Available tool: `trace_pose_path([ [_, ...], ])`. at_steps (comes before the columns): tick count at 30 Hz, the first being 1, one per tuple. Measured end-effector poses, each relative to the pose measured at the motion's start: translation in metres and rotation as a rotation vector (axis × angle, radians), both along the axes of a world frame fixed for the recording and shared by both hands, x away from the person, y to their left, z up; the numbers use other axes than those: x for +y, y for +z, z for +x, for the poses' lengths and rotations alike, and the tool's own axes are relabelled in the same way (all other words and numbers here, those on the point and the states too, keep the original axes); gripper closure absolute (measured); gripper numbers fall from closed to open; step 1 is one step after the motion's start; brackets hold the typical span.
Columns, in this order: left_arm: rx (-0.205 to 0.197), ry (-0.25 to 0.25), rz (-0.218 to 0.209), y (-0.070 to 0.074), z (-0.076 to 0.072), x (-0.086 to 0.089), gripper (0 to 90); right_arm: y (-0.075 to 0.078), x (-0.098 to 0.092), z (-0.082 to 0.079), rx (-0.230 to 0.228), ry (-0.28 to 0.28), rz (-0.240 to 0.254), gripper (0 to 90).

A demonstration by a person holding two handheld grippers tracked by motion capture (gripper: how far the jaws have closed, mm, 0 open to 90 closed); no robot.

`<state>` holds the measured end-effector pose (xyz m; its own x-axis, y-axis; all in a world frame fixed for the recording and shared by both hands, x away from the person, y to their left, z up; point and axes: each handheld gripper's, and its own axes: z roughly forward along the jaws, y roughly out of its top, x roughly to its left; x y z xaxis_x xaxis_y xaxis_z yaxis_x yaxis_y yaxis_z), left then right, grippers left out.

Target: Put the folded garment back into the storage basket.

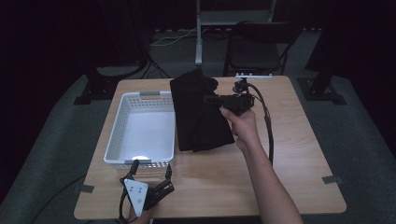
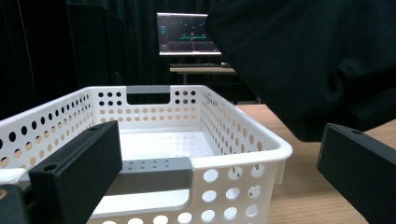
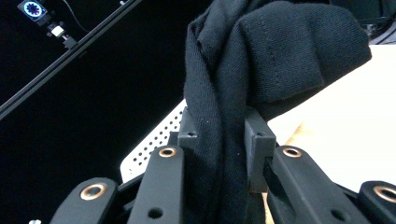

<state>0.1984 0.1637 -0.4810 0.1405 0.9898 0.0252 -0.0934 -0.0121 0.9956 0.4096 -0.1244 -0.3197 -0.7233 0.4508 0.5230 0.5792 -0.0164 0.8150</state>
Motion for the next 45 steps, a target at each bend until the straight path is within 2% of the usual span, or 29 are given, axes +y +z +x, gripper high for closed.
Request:
trace_pose_path([
  [12, 0.002, 0.000, 0.001, 0.000, 0.000, 0.000, 1.3, 0.011, 0.033, 0.009, -0.005, 0.036, -0.009, 74.1],
  [24, 0.002, -0.003, 0.001, 0.000, 0.000, 0.000, 1.3, 0.006, 0.058, 0.017, 0.020, 0.061, 0.007, 74.1],
  [29, 0.001, -0.006, 0.000, 0.000, 0.000, 0.000, 1.3, 0.006, 0.069, 0.018, 0.028, 0.079, 0.029, 74.1],
  [34, -0.001, -0.008, 0.000, 0.000, 0.000, 0.000, 1.3, 0.007, 0.084, 0.019, 0.025, 0.090, 0.022, 74.1],
  [45, -0.002, -0.011, 0.001, 0.000, 0.000, 0.000, 1.3, -0.003, 0.109, 0.024, 0.045, 0.093, 0.033, 74.0],
])
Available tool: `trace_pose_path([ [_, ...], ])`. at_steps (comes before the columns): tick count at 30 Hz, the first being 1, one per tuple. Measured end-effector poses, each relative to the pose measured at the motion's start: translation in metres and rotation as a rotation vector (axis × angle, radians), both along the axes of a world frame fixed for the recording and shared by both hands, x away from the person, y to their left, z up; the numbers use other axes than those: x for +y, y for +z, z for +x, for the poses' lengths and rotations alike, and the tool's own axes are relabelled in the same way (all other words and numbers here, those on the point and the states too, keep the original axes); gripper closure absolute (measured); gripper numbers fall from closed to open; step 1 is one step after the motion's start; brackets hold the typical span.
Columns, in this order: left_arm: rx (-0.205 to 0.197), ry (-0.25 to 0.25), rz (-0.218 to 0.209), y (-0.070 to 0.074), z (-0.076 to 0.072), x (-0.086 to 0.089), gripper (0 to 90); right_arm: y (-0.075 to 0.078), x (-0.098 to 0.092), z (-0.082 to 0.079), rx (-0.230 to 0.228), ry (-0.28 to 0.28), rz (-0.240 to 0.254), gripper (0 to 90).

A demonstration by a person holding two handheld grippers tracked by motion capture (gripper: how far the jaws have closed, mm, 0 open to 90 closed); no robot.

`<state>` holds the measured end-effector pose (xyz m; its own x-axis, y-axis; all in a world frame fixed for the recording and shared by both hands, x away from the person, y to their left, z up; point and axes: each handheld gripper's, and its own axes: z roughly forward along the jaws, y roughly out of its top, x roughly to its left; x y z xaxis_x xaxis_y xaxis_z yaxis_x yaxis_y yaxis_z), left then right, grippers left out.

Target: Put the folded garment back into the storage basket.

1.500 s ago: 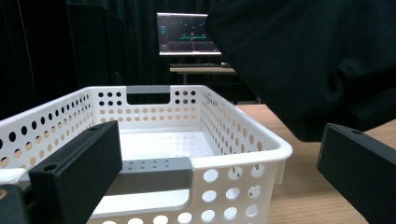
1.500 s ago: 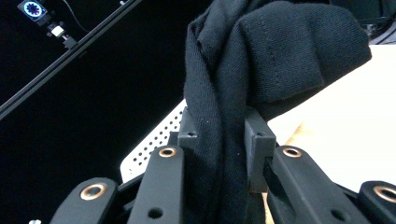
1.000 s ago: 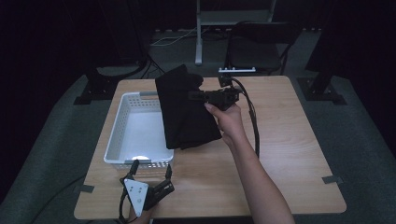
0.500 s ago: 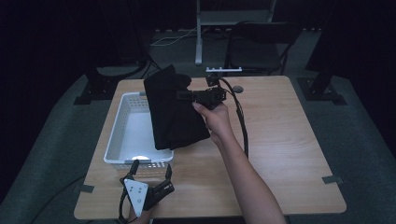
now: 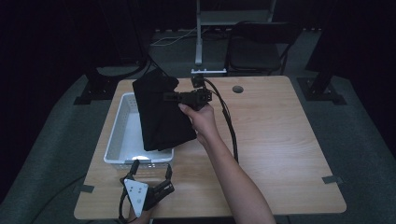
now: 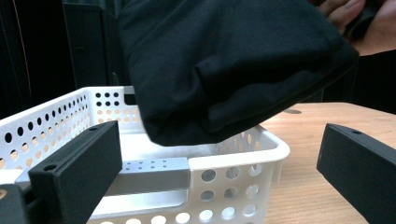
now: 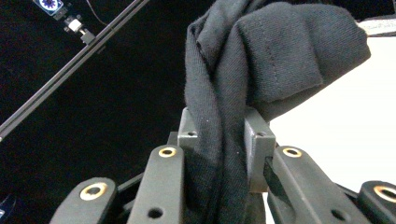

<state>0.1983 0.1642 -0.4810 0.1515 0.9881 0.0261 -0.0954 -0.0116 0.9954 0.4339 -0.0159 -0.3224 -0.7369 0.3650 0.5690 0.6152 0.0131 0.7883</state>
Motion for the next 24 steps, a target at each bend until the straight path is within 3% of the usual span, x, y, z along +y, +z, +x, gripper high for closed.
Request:
trace_pose_path([
  [10, 0.000, 0.000, -0.001, 0.000, 0.000, 0.000, 1.3, -0.007, 0.020, 0.002, 0.003, 0.046, 0.049, 73.9],
  [14, -0.002, -0.001, -0.003, 0.000, 0.000, 0.000, 1.3, -0.009, 0.031, 0.002, 0.005, 0.056, 0.034, 73.9],
  [24, -0.001, -0.001, 0.000, 0.000, 0.000, 0.000, 1.3, -0.016, 0.049, 0.003, 0.026, 0.071, 0.051, 73.8],
])
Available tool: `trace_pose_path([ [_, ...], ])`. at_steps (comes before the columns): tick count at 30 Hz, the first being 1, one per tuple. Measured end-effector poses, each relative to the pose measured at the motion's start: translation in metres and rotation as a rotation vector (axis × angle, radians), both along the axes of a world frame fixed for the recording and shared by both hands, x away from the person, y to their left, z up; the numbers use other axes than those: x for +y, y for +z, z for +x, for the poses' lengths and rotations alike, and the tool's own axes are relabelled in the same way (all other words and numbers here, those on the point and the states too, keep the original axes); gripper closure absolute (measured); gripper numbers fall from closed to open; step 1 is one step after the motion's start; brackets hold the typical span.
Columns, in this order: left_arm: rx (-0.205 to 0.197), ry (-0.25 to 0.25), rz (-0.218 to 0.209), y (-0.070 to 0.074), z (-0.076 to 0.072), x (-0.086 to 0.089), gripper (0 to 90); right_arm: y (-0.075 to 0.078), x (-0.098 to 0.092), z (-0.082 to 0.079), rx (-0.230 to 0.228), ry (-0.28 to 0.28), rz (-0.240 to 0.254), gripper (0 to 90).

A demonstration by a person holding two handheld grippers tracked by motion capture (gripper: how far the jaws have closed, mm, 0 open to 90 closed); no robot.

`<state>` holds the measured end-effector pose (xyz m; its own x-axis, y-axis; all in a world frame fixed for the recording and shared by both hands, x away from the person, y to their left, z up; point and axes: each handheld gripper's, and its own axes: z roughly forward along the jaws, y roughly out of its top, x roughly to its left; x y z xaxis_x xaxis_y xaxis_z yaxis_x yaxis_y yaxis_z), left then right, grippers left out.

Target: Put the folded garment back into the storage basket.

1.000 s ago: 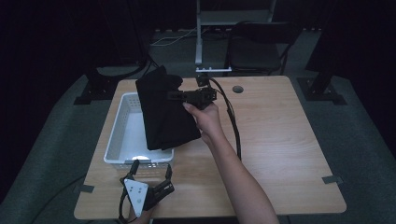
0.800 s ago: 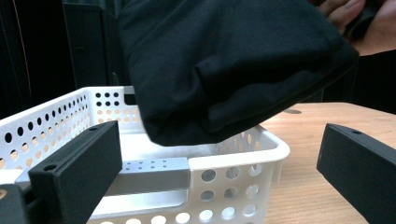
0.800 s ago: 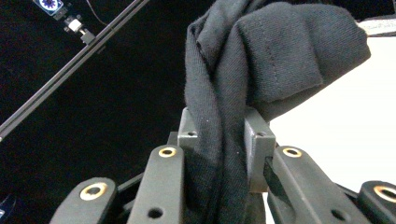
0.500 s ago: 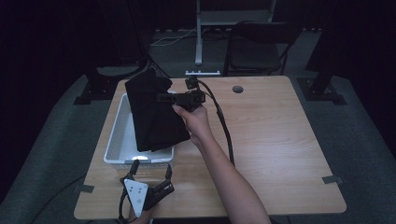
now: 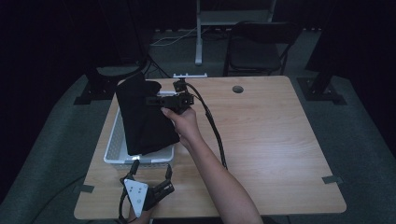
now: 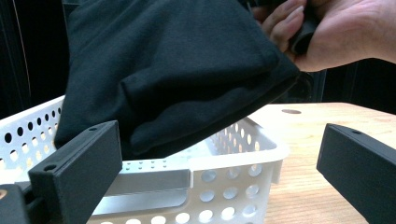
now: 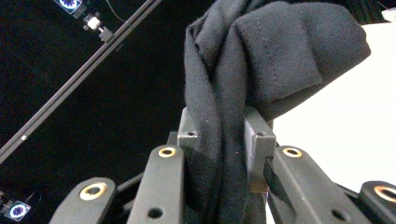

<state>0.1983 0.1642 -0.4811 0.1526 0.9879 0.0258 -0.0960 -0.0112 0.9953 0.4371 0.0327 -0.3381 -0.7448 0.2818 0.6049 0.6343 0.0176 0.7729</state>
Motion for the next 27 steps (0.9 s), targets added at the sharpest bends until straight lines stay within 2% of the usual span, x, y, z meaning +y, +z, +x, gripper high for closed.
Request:
trace_pose_path([
  [17, -0.002, -0.004, -0.003, 0.000, 0.000, 0.000, 1.3, -0.008, 0.029, 0.000, 0.013, 0.045, -0.003, 73.8],
  [24, -0.003, -0.004, -0.002, 0.000, 0.000, 0.000, 1.3, -0.011, 0.030, 0.001, 0.017, 0.023, 0.001, 73.8],
  [27, -0.002, -0.002, -0.002, 0.000, 0.000, 0.000, 1.3, -0.013, 0.029, 0.001, 0.022, 0.012, -0.012, 73.8],
])
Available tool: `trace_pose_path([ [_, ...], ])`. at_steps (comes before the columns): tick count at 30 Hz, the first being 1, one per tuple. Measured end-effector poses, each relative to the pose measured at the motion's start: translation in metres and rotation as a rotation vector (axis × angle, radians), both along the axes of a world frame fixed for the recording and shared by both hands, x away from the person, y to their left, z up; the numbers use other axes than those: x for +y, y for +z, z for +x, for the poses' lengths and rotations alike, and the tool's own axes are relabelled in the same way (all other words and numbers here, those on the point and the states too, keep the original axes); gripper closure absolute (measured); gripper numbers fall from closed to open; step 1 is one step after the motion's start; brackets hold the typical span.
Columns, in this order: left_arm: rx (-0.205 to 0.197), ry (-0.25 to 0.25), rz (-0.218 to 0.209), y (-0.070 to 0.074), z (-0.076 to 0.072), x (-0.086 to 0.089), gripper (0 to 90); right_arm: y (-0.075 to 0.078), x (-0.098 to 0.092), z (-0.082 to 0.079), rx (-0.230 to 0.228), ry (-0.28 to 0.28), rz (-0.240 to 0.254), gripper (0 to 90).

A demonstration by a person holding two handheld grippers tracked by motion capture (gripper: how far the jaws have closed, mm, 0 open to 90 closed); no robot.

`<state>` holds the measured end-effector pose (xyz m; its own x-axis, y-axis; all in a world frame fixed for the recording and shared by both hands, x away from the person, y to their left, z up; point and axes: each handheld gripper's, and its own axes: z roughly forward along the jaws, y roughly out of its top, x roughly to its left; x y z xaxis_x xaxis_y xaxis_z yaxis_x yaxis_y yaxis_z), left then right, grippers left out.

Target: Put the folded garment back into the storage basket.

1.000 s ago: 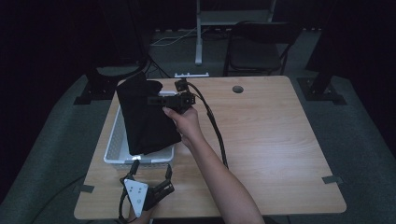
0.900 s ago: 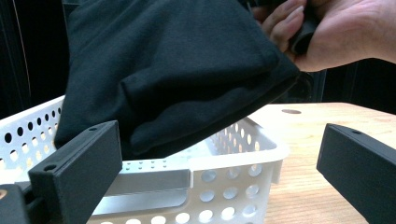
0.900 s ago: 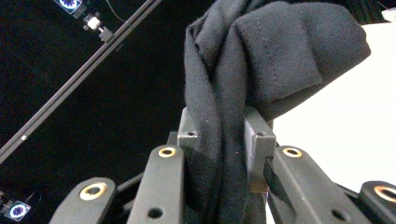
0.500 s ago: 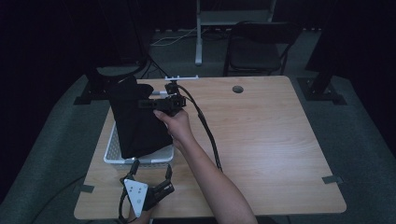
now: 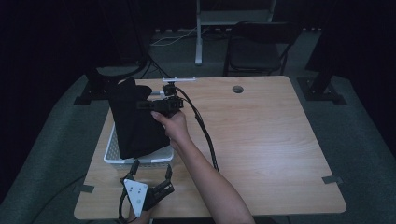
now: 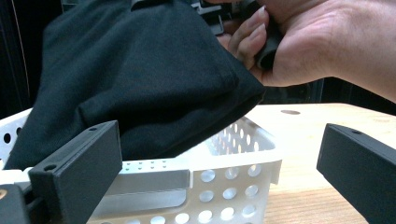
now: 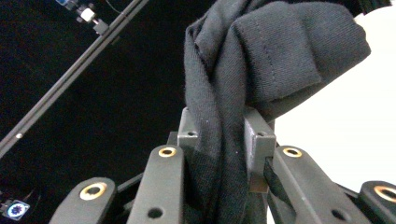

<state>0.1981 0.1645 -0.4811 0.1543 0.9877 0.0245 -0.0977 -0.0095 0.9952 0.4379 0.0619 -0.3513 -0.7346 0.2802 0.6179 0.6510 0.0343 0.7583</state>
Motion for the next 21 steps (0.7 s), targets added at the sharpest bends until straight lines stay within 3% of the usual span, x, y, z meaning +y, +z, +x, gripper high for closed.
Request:
trace_pose_path([
  [16, -0.002, -0.003, -0.003, 0.000, 0.000, 0.000, 1.3, -0.017, 0.012, 0.003, 0.036, -0.021, -0.026, 73.7],
  [21, 0.003, -0.004, 0.001, 0.000, 0.000, 0.000, 1.3, -0.019, 0.013, 0.004, 0.059, -0.052, -0.024, 73.7],
])
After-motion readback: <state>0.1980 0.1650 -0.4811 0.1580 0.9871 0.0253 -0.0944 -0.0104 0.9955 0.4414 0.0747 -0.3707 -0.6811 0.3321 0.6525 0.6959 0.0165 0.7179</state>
